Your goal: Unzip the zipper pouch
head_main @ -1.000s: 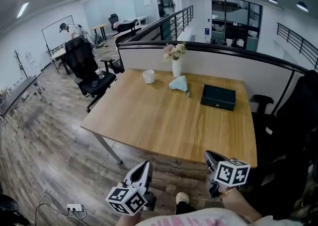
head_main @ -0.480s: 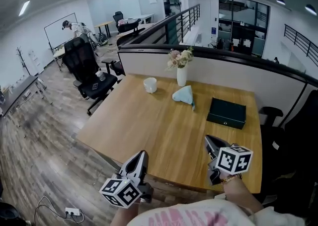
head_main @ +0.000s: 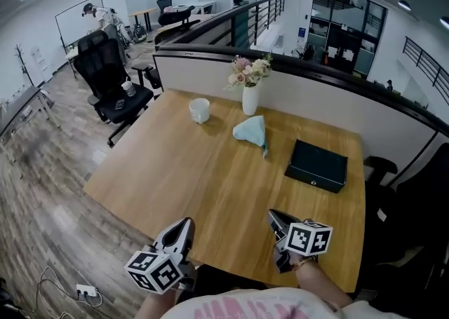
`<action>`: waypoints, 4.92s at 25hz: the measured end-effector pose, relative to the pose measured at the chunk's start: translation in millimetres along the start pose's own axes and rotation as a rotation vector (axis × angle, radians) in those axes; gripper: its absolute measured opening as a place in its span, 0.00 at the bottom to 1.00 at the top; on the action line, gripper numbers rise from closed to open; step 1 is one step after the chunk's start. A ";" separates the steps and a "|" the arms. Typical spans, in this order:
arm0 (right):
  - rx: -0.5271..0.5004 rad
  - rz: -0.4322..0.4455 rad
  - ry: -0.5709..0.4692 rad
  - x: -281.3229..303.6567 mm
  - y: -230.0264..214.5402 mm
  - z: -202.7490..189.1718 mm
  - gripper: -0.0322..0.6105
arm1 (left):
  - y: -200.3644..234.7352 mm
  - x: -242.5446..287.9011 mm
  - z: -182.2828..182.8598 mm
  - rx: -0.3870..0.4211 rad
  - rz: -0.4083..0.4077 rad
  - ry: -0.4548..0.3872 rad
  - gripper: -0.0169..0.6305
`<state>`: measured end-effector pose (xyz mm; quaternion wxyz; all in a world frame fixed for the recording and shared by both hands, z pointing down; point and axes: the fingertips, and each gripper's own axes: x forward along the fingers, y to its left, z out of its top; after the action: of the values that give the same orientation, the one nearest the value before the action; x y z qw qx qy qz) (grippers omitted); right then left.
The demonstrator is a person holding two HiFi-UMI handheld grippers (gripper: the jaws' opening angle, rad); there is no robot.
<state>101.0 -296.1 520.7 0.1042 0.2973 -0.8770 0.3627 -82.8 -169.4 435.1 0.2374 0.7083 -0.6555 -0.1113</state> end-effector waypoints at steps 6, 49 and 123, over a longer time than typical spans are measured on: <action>0.117 -0.098 0.050 44.8 -48.0 -0.5 0.04 | 34.7 49.5 12.7 0.026 -0.053 0.048 0.03; -0.014 -0.680 0.119 295.9 -191.8 156.8 0.12 | 262.0 182.0 48.9 0.136 -0.167 0.399 0.03; -0.408 0.169 -0.189 -23.2 263.1 81.8 0.35 | -90.3 -1.2 88.0 0.701 -0.600 0.020 0.06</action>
<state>-34.9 -195.5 301.9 0.0486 0.2284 -0.9597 0.1562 -45.2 -182.5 315.5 -0.0530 0.9053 -0.4171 0.0601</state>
